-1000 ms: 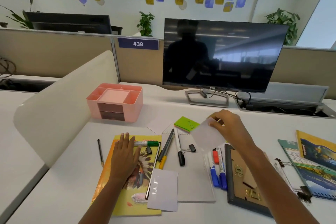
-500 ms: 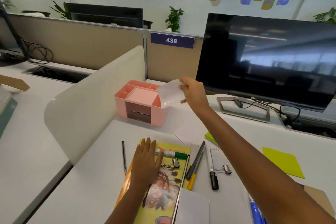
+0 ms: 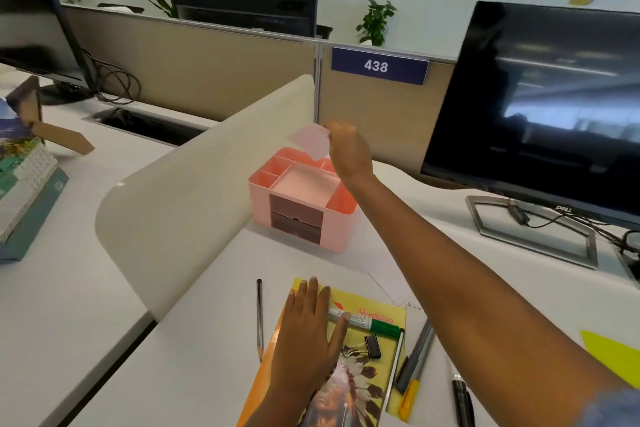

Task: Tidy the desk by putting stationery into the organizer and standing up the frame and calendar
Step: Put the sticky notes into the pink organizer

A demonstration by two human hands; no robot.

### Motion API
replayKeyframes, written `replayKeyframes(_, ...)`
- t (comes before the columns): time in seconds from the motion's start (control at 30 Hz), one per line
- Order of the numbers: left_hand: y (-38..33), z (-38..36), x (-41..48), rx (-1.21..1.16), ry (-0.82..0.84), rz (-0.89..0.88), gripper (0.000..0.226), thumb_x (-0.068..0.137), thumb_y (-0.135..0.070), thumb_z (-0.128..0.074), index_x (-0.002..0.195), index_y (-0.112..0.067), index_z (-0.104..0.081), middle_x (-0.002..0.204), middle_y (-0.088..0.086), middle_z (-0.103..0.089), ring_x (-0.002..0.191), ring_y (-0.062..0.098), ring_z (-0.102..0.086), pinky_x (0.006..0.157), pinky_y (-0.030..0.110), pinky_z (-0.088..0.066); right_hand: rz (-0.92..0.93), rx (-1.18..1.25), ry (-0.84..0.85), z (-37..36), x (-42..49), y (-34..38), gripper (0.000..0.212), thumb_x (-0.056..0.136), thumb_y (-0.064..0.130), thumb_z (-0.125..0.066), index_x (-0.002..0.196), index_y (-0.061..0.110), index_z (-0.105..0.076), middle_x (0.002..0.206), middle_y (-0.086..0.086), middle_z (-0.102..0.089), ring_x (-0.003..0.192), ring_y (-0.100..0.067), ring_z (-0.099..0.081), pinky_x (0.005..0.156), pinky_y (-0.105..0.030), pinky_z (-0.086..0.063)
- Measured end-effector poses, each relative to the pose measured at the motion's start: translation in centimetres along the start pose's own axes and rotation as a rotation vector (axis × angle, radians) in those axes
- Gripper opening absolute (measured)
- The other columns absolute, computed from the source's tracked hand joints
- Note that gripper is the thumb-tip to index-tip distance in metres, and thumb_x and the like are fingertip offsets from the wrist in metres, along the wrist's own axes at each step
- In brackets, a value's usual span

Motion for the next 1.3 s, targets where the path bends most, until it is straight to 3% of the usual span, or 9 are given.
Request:
replayKeyframes(0.1, 0.0, -0.5, 0.1, 0.011, 0.031, -0.007, 0.07, 0.097, -0.051, -0.008, 0.112, -0.016, -0.066, 0.12, 0.007, -0.065, 0.108, 0.027, -0.062, 0.096, 0.036, -0.042, 0.004, -0.051, 0.076, -2.3, 0.8, -0.4, 0.028, 0.089, -0.006, -0.04, 0.109, -0.002, -0.058, 0.106, -0.023, -0.063, 0.094, -0.036, -0.061, 0.071, -0.033, -0.044)
replayKeyframes(0.2, 0.3, -0.6, 0.2, 0.036, 0.036, -0.006, 0.07, 0.097, -0.052, -0.009, 0.112, -0.015, -0.066, 0.12, 0.009, -0.064, 0.108, 0.029, -0.062, 0.113, 0.027, 0.004, 0.01, -0.035, 0.138, -4.3, 1.3, -1.1, 0.036, 0.085, -0.01, -0.041, 0.116, 0.001, -0.056, 0.108, -0.022, -0.063, 0.095, -0.036, -0.062, 0.077, -0.037, -0.051)
replayKeyframes(0.27, 0.3, -0.4, 0.3, 0.043, 0.019, -0.008, 0.07, 0.097, -0.052, -0.009, 0.112, -0.014, -0.066, 0.119, 0.01, -0.065, 0.107, 0.029, -0.062, 0.11, 0.027, 0.015, 0.005, 0.01, 0.175, -5.0, 1.2, -1.4, 0.04, 0.085, -0.009, -0.044, 0.121, 0.005, -0.055, 0.115, -0.021, -0.062, 0.098, -0.035, -0.063, 0.082, -0.039, -0.053)
replayKeyframes(0.37, 0.0, -0.2, 0.0, 0.017, 0.035, -0.011, 0.07, 0.097, -0.051, -0.008, 0.111, -0.016, -0.066, 0.119, 0.007, -0.065, 0.107, 0.027, -0.063, 0.105, 0.03, -0.032, -0.004, 0.076, 0.13, -4.2, 0.6, -1.8, 0.042, 0.087, -0.009, -0.045, 0.124, 0.007, -0.053, 0.12, -0.019, -0.061, 0.102, -0.033, -0.062, 0.089, -0.041, -0.053)
replayKeyframes(0.43, 0.0, 0.0, -0.1, -0.006, 0.012, -0.004, 0.069, 0.098, -0.051, -0.008, 0.112, -0.016, -0.066, 0.12, 0.007, -0.064, 0.108, 0.026, -0.062, 0.092, 0.038, -0.045, -0.028, 0.123, 0.09, -3.0, -0.3, -2.3, 0.039, 0.087, -0.009, -0.045, 0.121, 0.007, -0.056, 0.121, -0.017, -0.061, 0.105, -0.031, -0.06, 0.092, -0.039, -0.05)
replayKeyframes(0.7, -0.2, 0.8, -0.2, -0.048, -0.05, -0.033, 0.068, 0.096, -0.051, -0.011, 0.112, -0.01, -0.064, 0.123, 0.016, -0.061, 0.114, 0.033, -0.057, 0.097, 0.043, -0.033, -0.137, 0.198, 0.15, 2.0, -10.1, -4.9, 0.022, 0.089, 0.002, -0.049, 0.101, 0.005, -0.067, 0.104, -0.012, -0.069, 0.089, -0.024, -0.064, 0.083, -0.033, -0.052)
replayKeyframes(0.9, -0.2, 0.6, 0.2, -0.102, -0.073, -0.038, 0.052, 0.088, -0.042, -0.034, 0.107, -0.005, -0.065, 0.118, 0.021, -0.062, 0.11, 0.038, -0.059, 0.09, 0.051, -0.046, -0.294, 0.221, 0.55, 3.4, -20.7, -6.7, 0.005, 0.083, 0.015, -0.062, 0.083, 0.017, -0.066, 0.079, 0.0, -0.062, 0.06, -0.002, -0.05, 0.064, -0.021, -0.043)
replayKeyframes(1.1, -0.3, 0.6, 0.2, -0.134, -0.095, -0.045, 0.054, 0.087, -0.042, -0.032, 0.107, -0.003, -0.064, 0.12, 0.023, -0.06, 0.113, 0.041, -0.055, 0.095, 0.052, -0.041, -0.373, 0.202, 0.875, 3.7, -29.7, -6.3, 0.02, 0.071, 0.026, -0.076, 0.084, 0.024, -0.061, 0.078, 0.01, -0.057, 0.067, -0.001, -0.051, 0.05, -0.009, -0.037)
replayKeyframes(1.3, -0.2, 0.7, 0.1, -0.154, -0.105, -0.039, 0.057, 0.086, -0.043, -0.031, 0.107, -0.002, -0.064, 0.12, 0.024, -0.06, 0.114, 0.042, -0.054, 0.096, 0.052, -0.04, -0.285, 0.04, 0.995, 2.9, -34.1, -5.3, 0.05, 0.066, 0.036, -0.078, 0.103, 0.032, -0.045, 0.113, 0.001, -0.042, 0.104, -0.016, -0.044, 0.079, -0.029, -0.038)
Point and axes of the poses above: each hand's wrist, its own x-axis towards the middle knuckle, its own z-axis out of the back of the hand, y = z × x, the point moved 10 cm from there along x, towards the middle knuckle
